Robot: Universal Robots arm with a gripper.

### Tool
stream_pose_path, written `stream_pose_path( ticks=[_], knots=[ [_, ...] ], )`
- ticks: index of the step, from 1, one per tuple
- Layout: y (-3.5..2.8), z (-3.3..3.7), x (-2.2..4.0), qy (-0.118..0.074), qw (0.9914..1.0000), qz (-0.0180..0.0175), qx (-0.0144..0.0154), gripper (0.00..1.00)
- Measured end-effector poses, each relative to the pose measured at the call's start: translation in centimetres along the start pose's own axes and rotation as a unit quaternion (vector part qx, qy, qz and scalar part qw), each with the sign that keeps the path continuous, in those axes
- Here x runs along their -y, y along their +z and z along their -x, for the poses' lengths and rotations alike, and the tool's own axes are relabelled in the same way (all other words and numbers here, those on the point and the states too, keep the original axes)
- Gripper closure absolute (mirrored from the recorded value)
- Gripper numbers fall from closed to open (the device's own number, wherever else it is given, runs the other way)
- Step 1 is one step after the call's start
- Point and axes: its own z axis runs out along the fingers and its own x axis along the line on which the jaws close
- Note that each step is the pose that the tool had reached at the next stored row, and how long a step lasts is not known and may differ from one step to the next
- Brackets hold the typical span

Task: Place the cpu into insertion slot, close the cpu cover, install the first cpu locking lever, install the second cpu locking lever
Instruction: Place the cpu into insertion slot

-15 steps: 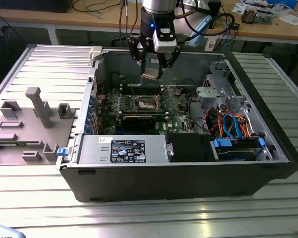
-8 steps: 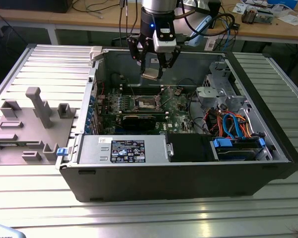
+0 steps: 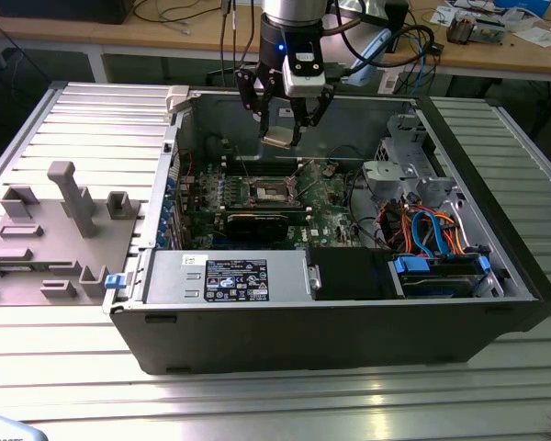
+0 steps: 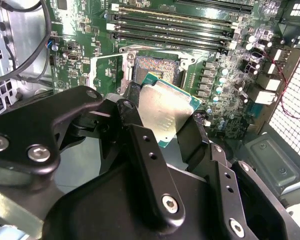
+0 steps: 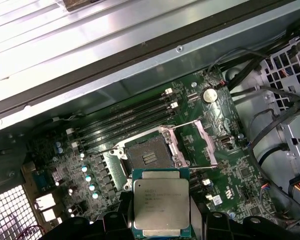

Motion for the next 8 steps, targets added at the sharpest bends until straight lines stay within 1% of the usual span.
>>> stream_pose_path(
  ticks=[8],
  knots=[
    [0.01, 0.0, 0.0, 0.004, 0.99999, 0.0, 0.0, 0.45]
  ],
)
